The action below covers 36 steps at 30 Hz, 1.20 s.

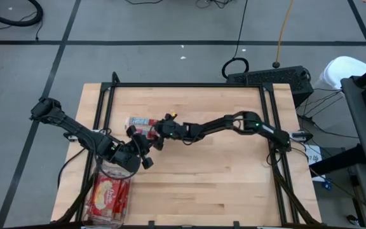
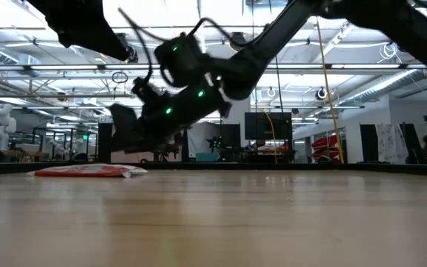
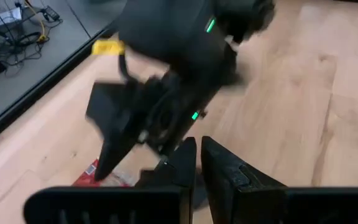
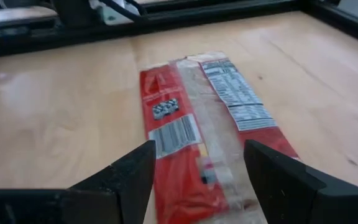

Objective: Sort popcorn bags into baskets
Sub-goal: Put the popcorn bag into the transparent bin

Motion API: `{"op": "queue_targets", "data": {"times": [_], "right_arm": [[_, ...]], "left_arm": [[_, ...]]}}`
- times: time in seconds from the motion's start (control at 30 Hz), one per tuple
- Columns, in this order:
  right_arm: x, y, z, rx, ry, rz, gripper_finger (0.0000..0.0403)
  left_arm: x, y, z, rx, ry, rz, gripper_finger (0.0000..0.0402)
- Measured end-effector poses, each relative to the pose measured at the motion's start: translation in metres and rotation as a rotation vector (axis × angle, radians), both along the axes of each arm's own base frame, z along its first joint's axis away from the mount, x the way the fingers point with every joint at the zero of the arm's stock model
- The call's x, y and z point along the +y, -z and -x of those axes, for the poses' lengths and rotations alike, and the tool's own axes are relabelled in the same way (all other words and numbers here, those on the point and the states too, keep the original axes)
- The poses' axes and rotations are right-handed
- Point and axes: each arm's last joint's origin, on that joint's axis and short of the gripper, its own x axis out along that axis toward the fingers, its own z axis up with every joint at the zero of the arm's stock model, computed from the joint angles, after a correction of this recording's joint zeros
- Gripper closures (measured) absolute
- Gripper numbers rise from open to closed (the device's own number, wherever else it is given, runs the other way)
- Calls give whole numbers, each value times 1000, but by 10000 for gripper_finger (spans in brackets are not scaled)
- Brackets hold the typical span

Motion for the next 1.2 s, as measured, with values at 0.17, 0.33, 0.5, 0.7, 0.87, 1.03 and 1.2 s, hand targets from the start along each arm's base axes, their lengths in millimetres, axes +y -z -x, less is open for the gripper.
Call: {"op": "queue_targets", "data": {"times": [0.17, 0.33, 0.5, 0.7, 0.87, 1.03, 1.2], "right_arm": [[-5, 16, -16, 31, 10, -5, 167], [-5, 28, -15, 96, 7, -5, 172], [-3, 31, -10, 194, 0, -19, 192], [17, 27, -1, 321, -32, -39, 208], [39, 16, 19, 482, -69, -47, 211], [62, 6, 53, 578, -78, -88, 211], [82, -6, 102, 571, -69, -138, 211]], "left_arm": [[0, 0, 0, 7, 6, -10, 369], [0, 0, 0, 10, 9, -12, 369], [0, 0, 0, 7, 7, -9, 369], [-2, 1, 1, 8, 17, 32, 369], [-8, 2, 5, 10, 26, 46, 369], [-13, 2, 8, 2, 32, 56, 369], [-19, 2, 10, -5, 49, 67, 369]]}}
